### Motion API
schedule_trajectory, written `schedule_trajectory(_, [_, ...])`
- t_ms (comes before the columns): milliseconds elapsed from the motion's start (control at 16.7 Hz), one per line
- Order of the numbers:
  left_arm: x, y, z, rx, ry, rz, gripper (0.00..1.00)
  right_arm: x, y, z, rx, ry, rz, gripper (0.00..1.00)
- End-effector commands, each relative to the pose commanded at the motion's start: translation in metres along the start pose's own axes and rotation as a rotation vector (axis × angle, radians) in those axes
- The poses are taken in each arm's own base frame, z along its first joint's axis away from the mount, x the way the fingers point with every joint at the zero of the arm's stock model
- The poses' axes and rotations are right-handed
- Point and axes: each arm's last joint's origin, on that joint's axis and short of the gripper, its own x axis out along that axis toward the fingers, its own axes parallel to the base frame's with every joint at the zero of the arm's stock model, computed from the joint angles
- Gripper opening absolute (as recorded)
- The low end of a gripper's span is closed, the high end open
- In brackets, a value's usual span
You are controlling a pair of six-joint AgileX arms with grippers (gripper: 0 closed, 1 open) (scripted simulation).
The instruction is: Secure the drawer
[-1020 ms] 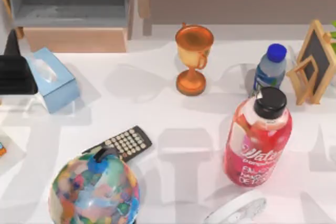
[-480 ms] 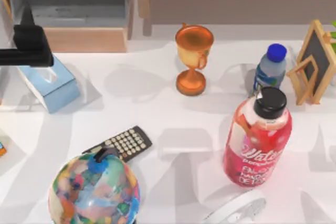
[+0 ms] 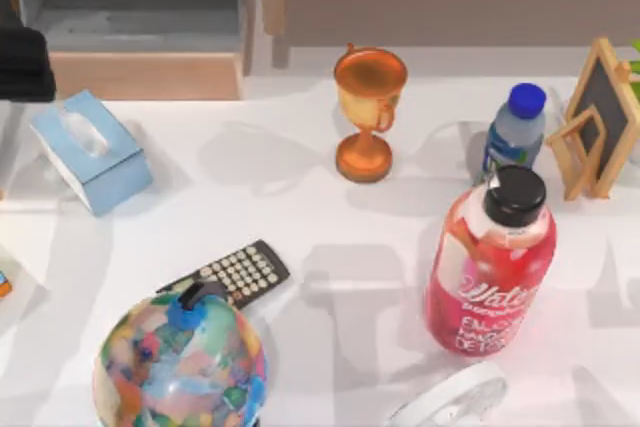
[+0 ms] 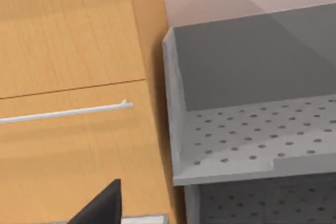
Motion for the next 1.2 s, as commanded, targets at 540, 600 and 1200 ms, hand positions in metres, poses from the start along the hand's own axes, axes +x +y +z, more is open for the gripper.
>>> schedule_trajectory(540, [0.047,0.100,-0.074,0.686,0.012,0.133,1.00,0.000,0.000,0.000,0.000,0.000,0.000,1.00])
schedule_trajectory(600, [0.047,0.112,-0.087,0.771,0.023,0.132,1.00,0.000,0.000,0.000,0.000,0.000,0.000,1.00])
schedule_trajectory(1200, [0.029,0.169,-0.196,1.359,-0.005,-0.085,1.00,0.000,0.000,0.000,0.000,0.000,0.000,1.00])
